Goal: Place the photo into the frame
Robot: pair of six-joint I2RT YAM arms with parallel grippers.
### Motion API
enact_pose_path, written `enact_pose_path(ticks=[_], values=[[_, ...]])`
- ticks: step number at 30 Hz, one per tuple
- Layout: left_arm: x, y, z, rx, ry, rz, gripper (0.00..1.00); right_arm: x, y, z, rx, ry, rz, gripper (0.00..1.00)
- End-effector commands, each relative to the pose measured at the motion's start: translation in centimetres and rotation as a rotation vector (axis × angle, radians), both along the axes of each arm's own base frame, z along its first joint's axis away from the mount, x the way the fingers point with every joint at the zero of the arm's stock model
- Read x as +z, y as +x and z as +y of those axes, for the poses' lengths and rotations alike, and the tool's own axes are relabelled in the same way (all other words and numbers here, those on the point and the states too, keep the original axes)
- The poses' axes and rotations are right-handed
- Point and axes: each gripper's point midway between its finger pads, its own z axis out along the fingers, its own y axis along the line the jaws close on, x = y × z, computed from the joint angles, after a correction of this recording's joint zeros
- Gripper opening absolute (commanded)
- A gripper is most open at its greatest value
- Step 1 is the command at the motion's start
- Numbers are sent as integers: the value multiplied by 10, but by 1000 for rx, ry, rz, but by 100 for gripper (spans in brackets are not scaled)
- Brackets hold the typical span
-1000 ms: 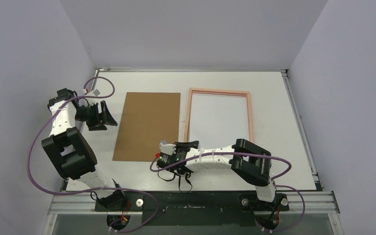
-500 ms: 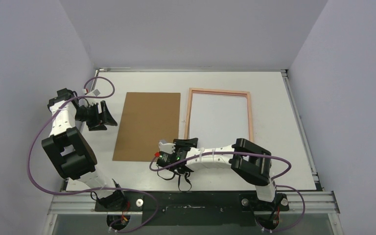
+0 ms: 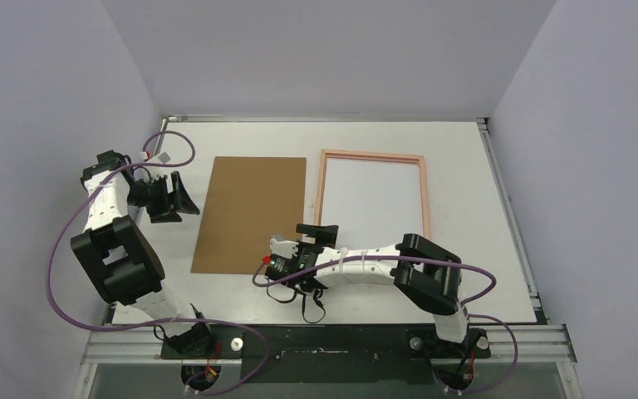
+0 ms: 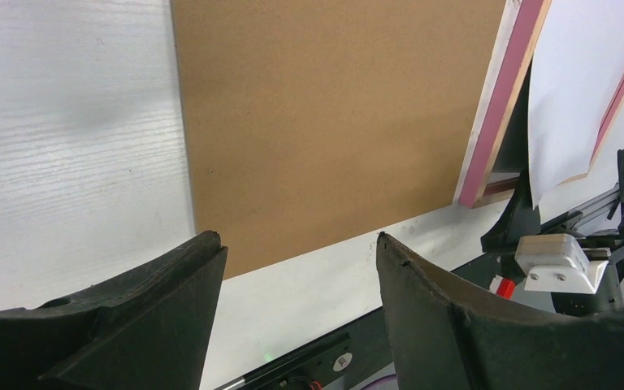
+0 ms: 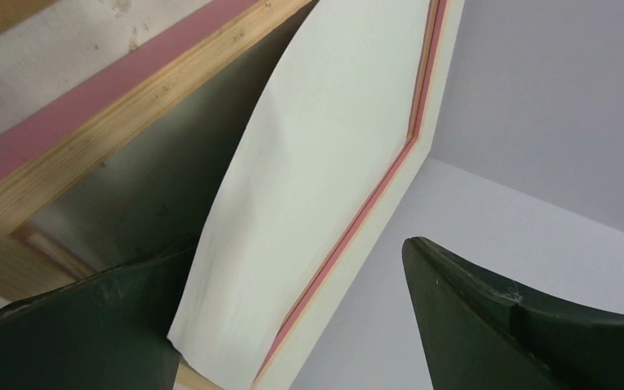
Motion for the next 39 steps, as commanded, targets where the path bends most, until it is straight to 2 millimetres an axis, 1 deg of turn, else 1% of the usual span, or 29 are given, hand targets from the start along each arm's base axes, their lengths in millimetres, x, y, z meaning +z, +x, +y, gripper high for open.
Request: enact_pose_path(ticks=[1, 6, 7, 8, 10, 14, 15, 17, 21, 24, 25, 27, 29, 31, 36, 39], values=[[10, 2, -3, -24, -19, -33, 66, 34, -14, 17, -3, 165, 45, 97], [11, 2, -5, -27, -29, -35, 66, 33, -27, 18, -18, 244, 106, 100], [11, 2, -5, -26, -32, -36, 66, 33, -28, 16, -23, 250, 111, 96], [10, 2, -5, -26, -34, -33, 66, 33, -30, 15, -39, 262, 113, 95], [11, 2, -5, -25, -36, -31, 66, 34, -32, 15, -69, 297, 115, 94], [13, 2, -7, -31, -42, -34, 66, 42, -46, 21, -172, 495, 175, 95], [13, 2, -7, -31, -44, -33, 66, 42, -48, 19, -208, 534, 185, 95], [12, 1, -9, -30, -52, -29, 66, 37, -52, 12, -329, 635, 225, 95], [12, 1, -11, -33, -62, -28, 66, 29, -61, -8, -507, 774, 249, 96], [12, 1, -12, -34, -64, -27, 66, 30, -71, -15, -604, 929, 280, 100], [11, 0, -13, -36, -65, -25, 66, 31, -73, -20, -642, 977, 290, 97], [12, 0, -13, -41, -62, -27, 66, 33, -73, -41, -729, 1037, 278, 93], [12, 0, -14, -44, -60, -26, 66, 28, -75, -64, -826, 1073, 274, 91], [12, 1, -16, -47, -62, -26, 66, 28, -80, -73, -878, 1140, 287, 90], [10, 2, -20, -52, -65, -22, 66, 23, -91, -90, -962, 1215, 298, 91], [10, 4, -21, -54, -63, -24, 66, 13, -93, -88, -982, 1245, 338, 92]])
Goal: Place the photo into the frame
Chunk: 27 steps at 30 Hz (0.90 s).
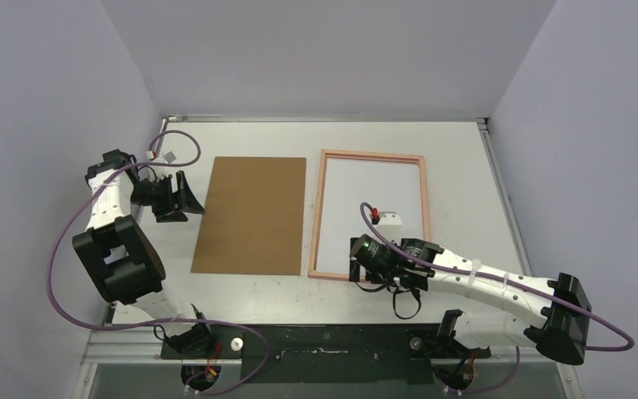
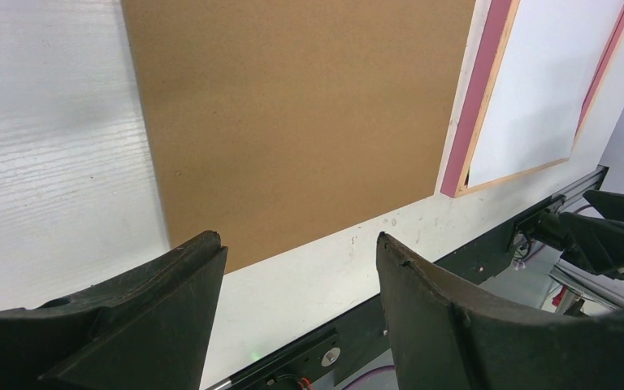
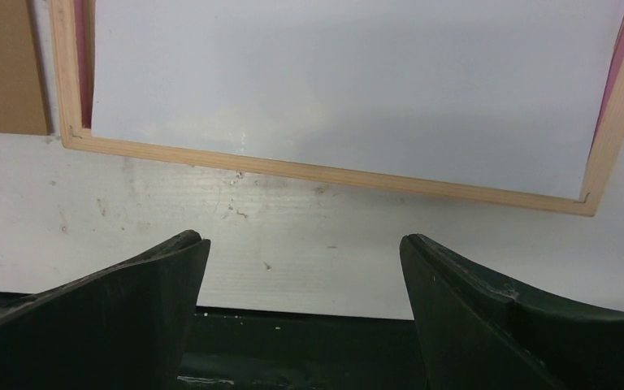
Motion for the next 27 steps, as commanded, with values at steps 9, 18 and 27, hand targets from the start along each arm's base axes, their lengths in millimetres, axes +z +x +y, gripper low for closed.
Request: enact_pose_path(ticks=[9, 18, 27], values=[[7, 7, -5, -19, -13, -29, 66, -28, 3, 26, -47, 160, 63, 79], [6, 7, -5, -15, -15, -22, 66, -47, 9, 28, -46, 169, 84, 50], [9, 7, -4, -16, -11, -25, 66, -56, 13, 27, -51, 167, 102, 36]])
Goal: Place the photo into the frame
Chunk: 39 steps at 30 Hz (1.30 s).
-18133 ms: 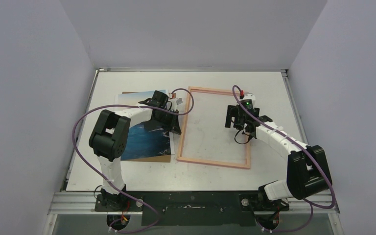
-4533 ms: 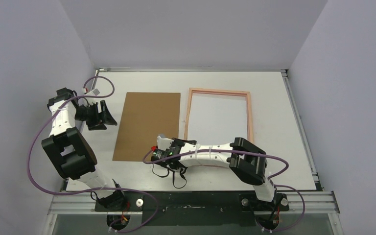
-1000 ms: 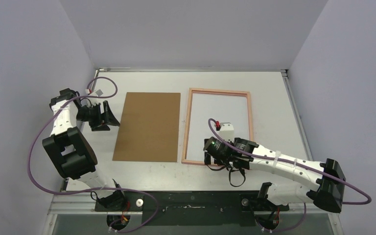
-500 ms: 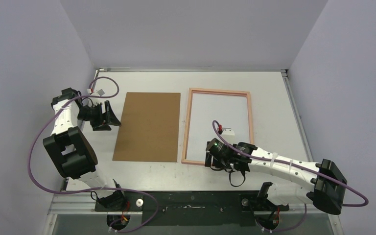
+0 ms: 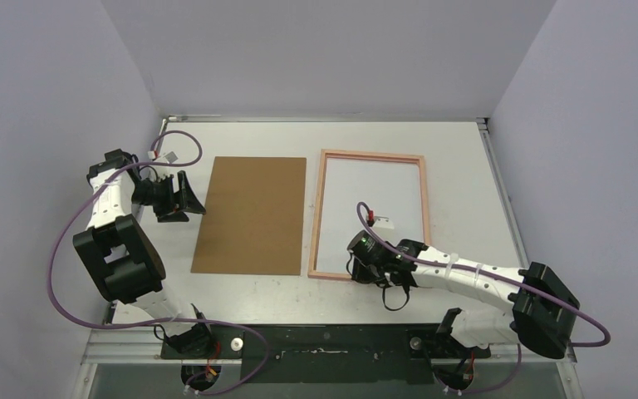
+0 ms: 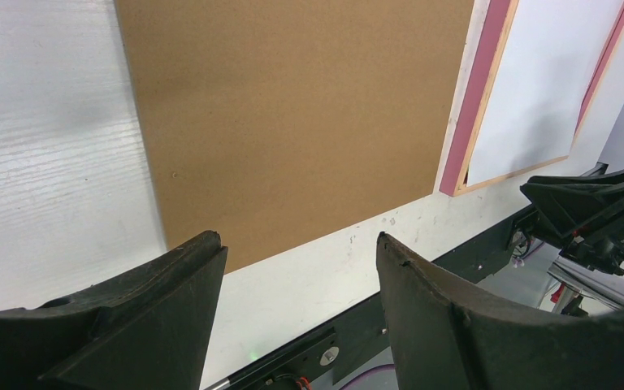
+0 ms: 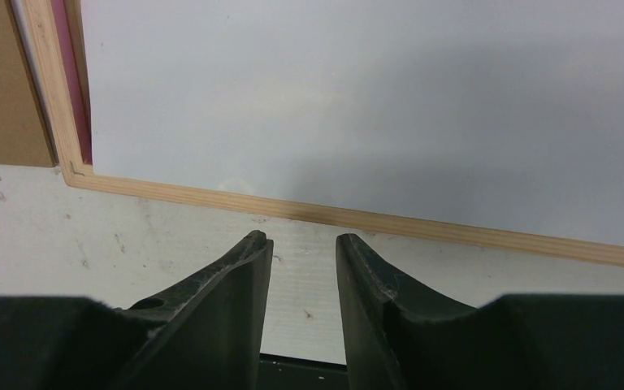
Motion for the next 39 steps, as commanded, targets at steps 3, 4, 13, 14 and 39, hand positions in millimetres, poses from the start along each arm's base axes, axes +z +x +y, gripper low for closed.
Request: enact_pose_path(ticks=[3, 4, 13, 14, 39], values=[[9, 7, -1, -10, -7, -30, 66, -3, 4, 1, -2, 31, -13, 32], [8, 7, -1, -11, -7, -30, 66, -5, 3, 0, -3, 34, -6, 31], [10, 7, -1, -8, -7, -30, 66, -10, 6, -7, -16, 27, -1, 27], [10, 7, -1, -8, -7, -30, 66, -9, 7, -8, -17, 28, -3, 27], [10, 7, 0, -9, -7, -30, 66, -5, 22, -16, -32, 43, -15, 23]])
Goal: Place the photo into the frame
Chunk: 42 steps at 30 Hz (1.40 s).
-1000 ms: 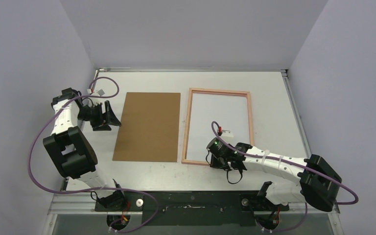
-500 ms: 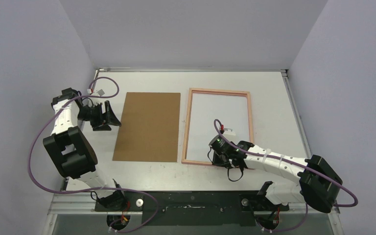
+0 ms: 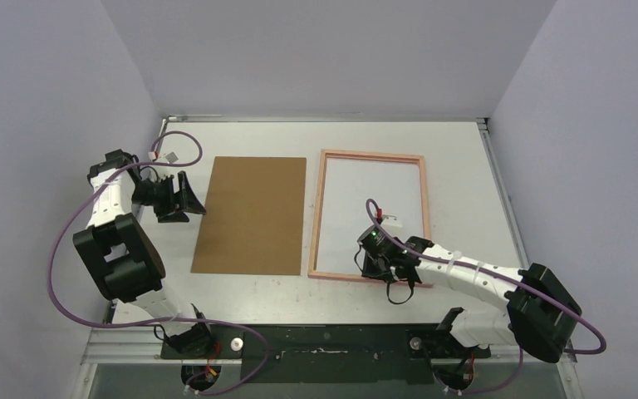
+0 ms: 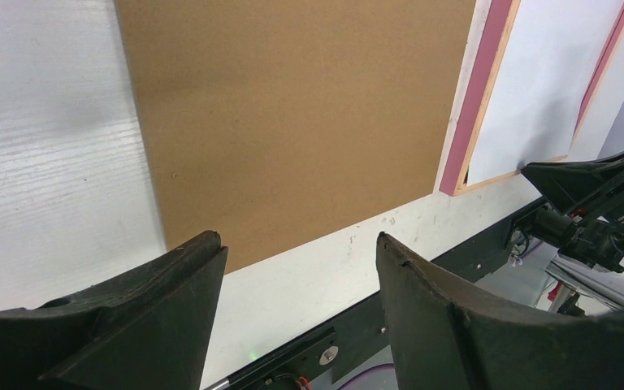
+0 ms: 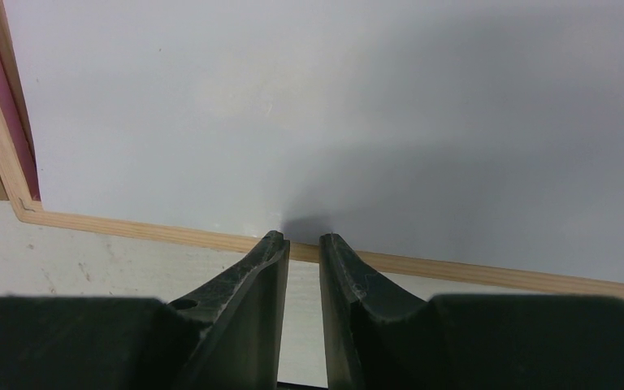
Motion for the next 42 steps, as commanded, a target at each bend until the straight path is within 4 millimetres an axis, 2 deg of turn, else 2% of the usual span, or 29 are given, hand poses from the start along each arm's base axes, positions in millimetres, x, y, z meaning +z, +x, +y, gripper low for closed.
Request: enact_pose_path(ticks=[1, 28, 37, 42], values=[[13, 7, 0, -10, -5, -39, 66, 10, 11, 4, -4, 41, -51, 23], [18, 7, 0, -13, -5, -44, 66, -9, 31, -9, -31, 13, -47, 21], [19, 6, 0, -14, -5, -45, 66, -3, 45, -6, -31, 16, -67, 21], [18, 6, 0, -15, -7, -40, 65, 19, 53, 1, -19, 51, -110, 22]])
